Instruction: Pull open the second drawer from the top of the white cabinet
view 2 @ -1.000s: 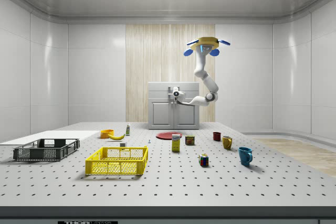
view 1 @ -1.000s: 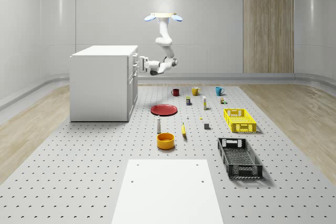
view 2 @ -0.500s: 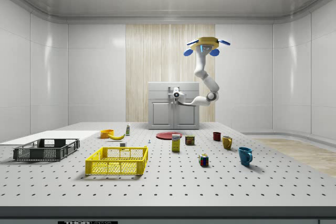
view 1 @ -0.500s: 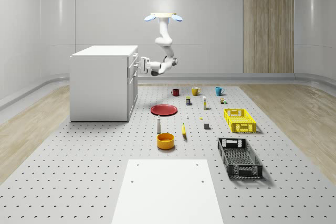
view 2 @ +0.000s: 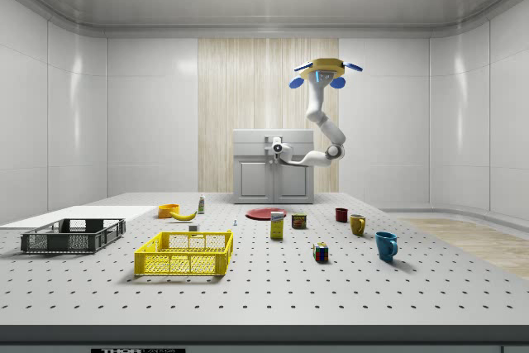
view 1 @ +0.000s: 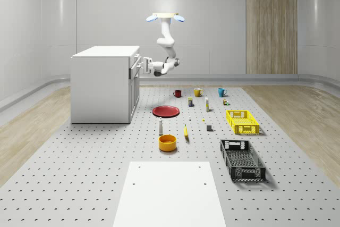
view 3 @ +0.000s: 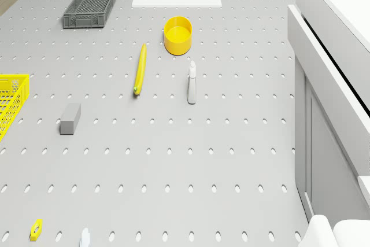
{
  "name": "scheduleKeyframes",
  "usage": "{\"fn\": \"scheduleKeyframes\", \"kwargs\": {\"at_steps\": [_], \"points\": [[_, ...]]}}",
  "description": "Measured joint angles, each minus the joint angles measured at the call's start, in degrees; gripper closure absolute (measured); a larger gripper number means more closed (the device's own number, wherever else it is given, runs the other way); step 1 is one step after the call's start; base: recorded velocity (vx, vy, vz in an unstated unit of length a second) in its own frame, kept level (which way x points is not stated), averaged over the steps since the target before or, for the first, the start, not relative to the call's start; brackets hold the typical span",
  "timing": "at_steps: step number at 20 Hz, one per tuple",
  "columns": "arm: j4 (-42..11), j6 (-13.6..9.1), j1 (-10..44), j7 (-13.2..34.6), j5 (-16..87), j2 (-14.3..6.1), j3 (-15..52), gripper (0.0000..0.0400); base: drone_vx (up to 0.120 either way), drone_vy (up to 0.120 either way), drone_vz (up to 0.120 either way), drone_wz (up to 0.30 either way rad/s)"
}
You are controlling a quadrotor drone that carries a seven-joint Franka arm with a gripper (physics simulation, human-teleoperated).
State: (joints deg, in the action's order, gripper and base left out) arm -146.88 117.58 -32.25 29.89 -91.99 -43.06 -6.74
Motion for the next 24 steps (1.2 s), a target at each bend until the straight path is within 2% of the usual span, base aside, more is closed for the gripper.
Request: {"fn": "scheduleKeyframes", "kwargs": {"at_steps": [6, 7, 8, 11, 14, 18, 19, 21, 24], "points": [[-1.0, -2.0, 1.3, 0.5, 1.9, -1.4, -1.6, 0.0273, 0.000, 0.000, 0.000, 0.000], [-0.6, -2.1, 1.6, 4.4, 3.2, -2.1, -1.5, 0.0222, 0.000, 0.000, 0.000, 0.000], [-0.3, -2.1, 1.7, 5.9, 4.8, -2.6, -1.6, 0.0194, 0.000, 0.000, 0.000, 0.000], [-0.8, -2.3, 1.6, 3.5, 3.9, -2.4, -2.0, 0.0151, 0.000, 0.000, 0.000, 0.000], [-1.1, -2.5, 1.6, 2.0, 3.2, -2.3, -2.2, 0.0124, 0.000, 0.000, 0.000, 0.000], [-1.3, -2.7, 1.8, 1.0, 2.7, -2.1, -2.3, 0.0109, 0.000, 0.000, 0.000, 0.000], [-1.3, -2.8, 1.8, 0.8, 2.6, -2.1, -2.3, 0.0151, 0.000, 0.000, 0.000, 0.000], [-1.3, -2.8, 1.9, 0.6, 2.5, -2.1, -2.3, 0.0210, 0.000, 0.000, 0.000, 0.000], [-1.6, -3.4, 2.2, 0.5, 2.9, -2.4, -2.7, 0.0257, 0.000, 0.000, 0.000, 0.000]]}}
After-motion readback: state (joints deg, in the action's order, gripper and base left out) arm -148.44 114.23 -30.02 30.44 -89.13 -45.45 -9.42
